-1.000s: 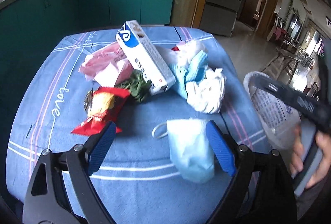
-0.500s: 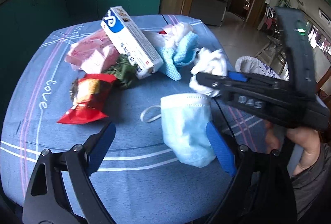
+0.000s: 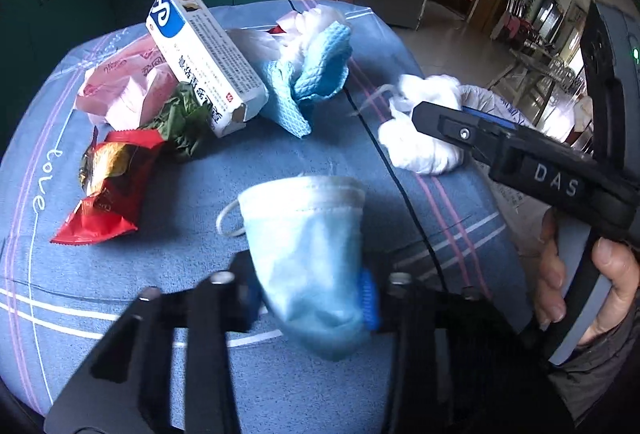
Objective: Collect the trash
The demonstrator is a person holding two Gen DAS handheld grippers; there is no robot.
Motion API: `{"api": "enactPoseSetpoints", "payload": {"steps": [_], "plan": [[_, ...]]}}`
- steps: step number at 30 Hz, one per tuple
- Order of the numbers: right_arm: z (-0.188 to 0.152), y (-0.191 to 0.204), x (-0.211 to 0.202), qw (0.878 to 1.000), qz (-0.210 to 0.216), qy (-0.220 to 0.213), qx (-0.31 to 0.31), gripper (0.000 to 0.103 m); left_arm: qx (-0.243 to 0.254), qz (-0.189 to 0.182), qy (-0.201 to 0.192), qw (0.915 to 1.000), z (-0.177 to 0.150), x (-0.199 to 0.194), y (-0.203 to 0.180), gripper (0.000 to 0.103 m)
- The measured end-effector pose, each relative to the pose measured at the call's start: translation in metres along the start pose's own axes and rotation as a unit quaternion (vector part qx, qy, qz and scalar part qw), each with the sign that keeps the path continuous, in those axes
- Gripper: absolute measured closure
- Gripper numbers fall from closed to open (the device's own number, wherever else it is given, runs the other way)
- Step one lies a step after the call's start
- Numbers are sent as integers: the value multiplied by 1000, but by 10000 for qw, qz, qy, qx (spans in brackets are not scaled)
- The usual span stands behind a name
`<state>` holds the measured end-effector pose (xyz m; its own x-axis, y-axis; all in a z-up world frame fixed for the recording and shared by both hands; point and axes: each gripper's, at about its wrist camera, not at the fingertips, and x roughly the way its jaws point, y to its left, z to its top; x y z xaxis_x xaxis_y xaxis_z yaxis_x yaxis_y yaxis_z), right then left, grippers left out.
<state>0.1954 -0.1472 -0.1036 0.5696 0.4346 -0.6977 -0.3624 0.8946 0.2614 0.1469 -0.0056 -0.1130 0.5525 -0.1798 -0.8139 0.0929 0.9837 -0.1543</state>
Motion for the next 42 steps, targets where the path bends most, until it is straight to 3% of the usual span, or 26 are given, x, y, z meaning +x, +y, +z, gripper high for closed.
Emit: {"api": "enactPoseSetpoints", "payload": {"steps": [7,12,17,28,30,33,36,39,42], "plan": [[1,3,7,9997,-262,12,-20,34,-240,122,-307,9992,2,-16,13,70],[2,6,13,9995,-309,38,-60,34,-270,222,-487,9982,3,-24,16,41],[2,6,14,9995,-302,35,-23,34,-213,276,-594,9976,6,-28,17,30],[2,11,17,9997,-205,65,-98,35,-408,360,-449,9975,7,-26,23,29],[2,15,17,9996,-170,92,-201,56,-448,378,-457,9972,7,-27,26,29],[0,19,16,9994,-70,143,-309,68,-463,416,-473,9969,6,-30,28,29],[-1,24,11,9990,123,176,-396,69,-477,423,-484,9968,4,-34,30,29],[-4,28,4,9960,720,296,-448,69,-515,452,-474,9965,1,-39,33,28],[-8,32,2,9966,512,242,-593,61,-521,500,-517,9960,1,-43,35,25]]}}
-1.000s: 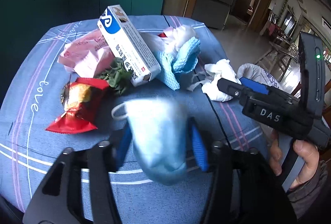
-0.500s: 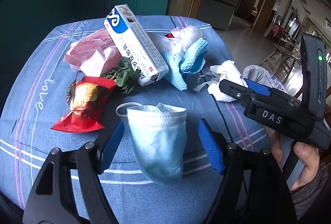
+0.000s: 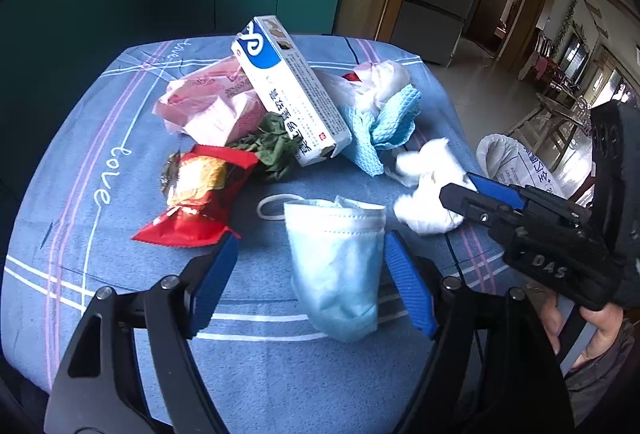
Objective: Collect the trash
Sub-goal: 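Grasp the white crumpled tissue with the right tool, then grasp the blue face mask with the left tool while the right tool holds the tissue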
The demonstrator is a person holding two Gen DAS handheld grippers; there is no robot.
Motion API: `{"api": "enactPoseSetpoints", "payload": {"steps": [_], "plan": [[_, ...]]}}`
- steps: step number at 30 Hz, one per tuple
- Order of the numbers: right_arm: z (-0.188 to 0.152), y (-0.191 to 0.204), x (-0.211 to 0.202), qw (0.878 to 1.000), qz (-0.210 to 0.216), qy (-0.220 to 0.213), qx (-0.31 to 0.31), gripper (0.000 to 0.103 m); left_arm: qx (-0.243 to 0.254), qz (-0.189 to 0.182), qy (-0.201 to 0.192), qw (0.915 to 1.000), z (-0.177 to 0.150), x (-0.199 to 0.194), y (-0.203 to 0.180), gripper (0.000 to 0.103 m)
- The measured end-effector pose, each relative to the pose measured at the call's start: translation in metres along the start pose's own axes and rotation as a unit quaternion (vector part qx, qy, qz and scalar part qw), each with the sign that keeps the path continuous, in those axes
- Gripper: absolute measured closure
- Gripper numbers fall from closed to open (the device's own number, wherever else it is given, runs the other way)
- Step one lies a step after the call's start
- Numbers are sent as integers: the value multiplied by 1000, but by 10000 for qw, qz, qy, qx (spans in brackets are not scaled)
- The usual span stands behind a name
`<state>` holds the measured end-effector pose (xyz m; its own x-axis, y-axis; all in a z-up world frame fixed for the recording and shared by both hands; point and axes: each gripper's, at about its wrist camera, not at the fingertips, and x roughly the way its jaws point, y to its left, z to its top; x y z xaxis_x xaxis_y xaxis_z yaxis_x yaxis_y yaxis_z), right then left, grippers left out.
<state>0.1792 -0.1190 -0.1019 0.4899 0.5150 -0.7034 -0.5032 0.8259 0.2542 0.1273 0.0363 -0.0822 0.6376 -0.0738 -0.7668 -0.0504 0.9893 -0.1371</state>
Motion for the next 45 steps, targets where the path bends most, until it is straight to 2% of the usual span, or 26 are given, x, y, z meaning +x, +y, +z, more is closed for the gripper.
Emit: {"api": "enactPoseSetpoints", "payload": {"steps": [3,6,13,17,20,23,26,31,35,41,45], "plan": [[0,-4,2,9994,-343,-40,77,49,5,45,-32,10000,1,-1,0,25],[2,-9,-3,9979,-584,-202,196,46,-4,39,16,10000,-1,1,1,25],[4,-27,-5,9954,-735,-321,532,46,9,-10,66,10000,-3,2,-1,25],[3,-25,-4,9956,-721,-324,512,45,94,-79,117,9999,-6,5,-7,25],[3,-21,-4,9954,-760,-355,453,35,206,-101,183,9996,-9,9,-14,25],[4,-16,-6,9960,-695,-433,349,34,280,-86,274,9992,-12,15,-17,26],[4,-7,-8,9968,-609,-493,183,28,243,-53,344,9991,-13,20,-15,28],[2,7,4,9976,-623,-279,-102,26,195,-23,367,9991,-14,21,-11,37],[0,13,15,9965,-797,-92,-228,26,201,-52,419,9989,-14,24,-10,51],[-4,18,26,9948,-947,108,-346,26,261,-50,408,9988,-16,24,-12,52],[-6,18,33,9939,-1010,240,-362,26,268,-22,393,9989,-17,24,-12,48]]}}
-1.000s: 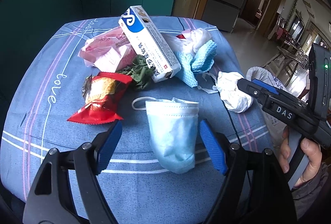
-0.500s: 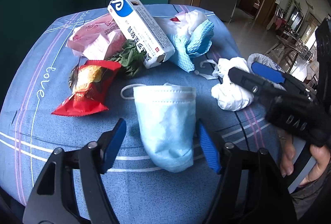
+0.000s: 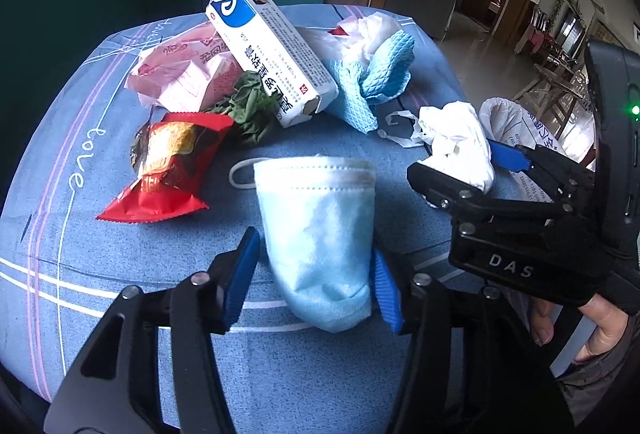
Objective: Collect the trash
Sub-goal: 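Grasp the blue face mask with the left tool while the right tool holds the tissue, then carry tissue and mask over the wastebasket and open both tools to drop them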
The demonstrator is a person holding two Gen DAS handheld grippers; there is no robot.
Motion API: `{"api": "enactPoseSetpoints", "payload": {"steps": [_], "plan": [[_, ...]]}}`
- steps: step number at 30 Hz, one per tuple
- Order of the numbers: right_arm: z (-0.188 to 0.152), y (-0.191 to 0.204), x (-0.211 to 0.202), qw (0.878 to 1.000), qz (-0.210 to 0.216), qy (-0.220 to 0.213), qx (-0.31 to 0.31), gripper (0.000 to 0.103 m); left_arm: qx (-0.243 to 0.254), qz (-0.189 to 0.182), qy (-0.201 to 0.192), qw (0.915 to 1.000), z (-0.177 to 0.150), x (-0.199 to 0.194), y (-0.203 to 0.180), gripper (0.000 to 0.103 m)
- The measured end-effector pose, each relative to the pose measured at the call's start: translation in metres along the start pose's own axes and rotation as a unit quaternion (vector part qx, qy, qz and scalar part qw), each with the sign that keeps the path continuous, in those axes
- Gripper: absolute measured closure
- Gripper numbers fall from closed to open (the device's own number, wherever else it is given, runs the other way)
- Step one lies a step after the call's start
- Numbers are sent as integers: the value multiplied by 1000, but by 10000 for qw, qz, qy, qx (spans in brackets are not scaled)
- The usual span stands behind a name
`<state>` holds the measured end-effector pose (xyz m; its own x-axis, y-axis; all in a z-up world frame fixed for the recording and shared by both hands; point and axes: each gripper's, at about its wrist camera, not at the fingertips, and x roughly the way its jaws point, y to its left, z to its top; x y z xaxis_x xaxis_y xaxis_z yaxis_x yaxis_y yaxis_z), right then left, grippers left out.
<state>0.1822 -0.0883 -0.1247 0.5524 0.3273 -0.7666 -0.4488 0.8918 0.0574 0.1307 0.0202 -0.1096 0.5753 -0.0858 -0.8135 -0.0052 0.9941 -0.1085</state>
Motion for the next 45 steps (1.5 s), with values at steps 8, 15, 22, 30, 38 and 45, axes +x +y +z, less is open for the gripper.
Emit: {"api": "enactPoseSetpoints", "payload": {"steps": [8,15,22,30,38,45], "plan": [[-3,2,0,9999,112,69,-62,53,26,-46,9,10000,0,1,-2,61],[-2,-1,-8,9999,98,-77,12,56,111,14,-184,9998,0,-8,-9,72],[0,-14,-21,9993,-26,-311,197,56,221,69,-499,9985,6,-29,-19,72],[-3,-56,-53,9929,-372,-792,799,56,437,-17,-715,9965,15,-35,-39,72],[-35,-135,-97,9643,-1540,-1188,1798,56,603,-786,-712,9925,41,-27,-81,73],[-60,-176,-111,9392,-1934,-1206,2567,56,852,-1269,-594,9865,63,-3,-136,73]]}}
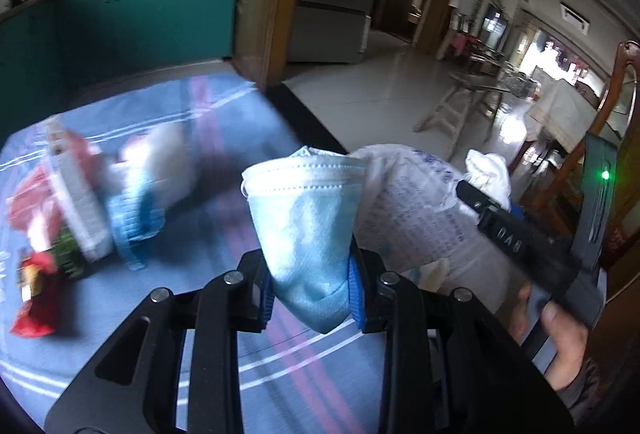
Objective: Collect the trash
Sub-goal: 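Carry tissue and mask over the wastebasket and open both tools to drop them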
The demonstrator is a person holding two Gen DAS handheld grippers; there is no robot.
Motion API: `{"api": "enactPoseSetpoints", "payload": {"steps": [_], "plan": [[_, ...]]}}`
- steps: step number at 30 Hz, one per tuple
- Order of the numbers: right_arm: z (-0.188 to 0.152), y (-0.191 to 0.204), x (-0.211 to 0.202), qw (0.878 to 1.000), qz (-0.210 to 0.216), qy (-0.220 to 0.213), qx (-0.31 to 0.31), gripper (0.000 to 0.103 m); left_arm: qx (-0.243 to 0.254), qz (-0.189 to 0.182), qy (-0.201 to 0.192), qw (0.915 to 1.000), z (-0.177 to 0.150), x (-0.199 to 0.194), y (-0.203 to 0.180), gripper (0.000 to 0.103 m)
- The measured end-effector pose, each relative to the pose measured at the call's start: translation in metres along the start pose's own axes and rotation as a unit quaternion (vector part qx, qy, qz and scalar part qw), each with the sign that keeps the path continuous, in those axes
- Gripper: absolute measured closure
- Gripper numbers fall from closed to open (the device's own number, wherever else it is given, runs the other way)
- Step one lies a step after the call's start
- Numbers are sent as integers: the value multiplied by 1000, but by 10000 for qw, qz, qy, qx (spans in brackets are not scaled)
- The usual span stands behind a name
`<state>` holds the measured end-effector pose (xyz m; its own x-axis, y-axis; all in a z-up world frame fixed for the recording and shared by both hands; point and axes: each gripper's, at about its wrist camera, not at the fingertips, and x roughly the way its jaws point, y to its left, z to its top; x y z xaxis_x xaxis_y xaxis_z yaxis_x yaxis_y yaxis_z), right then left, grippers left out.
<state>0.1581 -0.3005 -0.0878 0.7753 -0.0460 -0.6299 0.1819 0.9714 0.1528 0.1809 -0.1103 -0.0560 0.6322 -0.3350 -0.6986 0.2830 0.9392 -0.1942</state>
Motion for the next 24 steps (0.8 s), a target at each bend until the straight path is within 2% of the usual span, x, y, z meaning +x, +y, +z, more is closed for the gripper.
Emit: {"api": "enactPoseSetpoints", "payload": {"steps": [7,9,10,11,12,15,19,24], "plan": [[-3,-8,5,9988,-481,9,14,56,504,-545,583,9955,2,60,-42,73],[-3,-12,4,9984,-572,-17,29,56,638,-563,691,9940,-1,73,-50,72],[-3,-13,4,9981,-609,-32,34,56,734,-538,719,9932,-2,78,-54,69],[-3,-14,3,9980,-624,-33,38,56,810,-511,731,9927,-3,81,-56,63],[-3,-15,3,9980,-625,-30,41,56,865,-476,743,9923,-4,81,-57,52],[-3,-16,4,9982,-603,-10,31,55,922,-347,538,9937,-5,69,-56,33],[-3,-11,4,9984,-567,5,13,49,768,33,293,9966,-5,49,-38,27],[-2,-1,5,9987,-514,1,-72,28,335,598,-6,9977,-3,17,-1,23]]}}
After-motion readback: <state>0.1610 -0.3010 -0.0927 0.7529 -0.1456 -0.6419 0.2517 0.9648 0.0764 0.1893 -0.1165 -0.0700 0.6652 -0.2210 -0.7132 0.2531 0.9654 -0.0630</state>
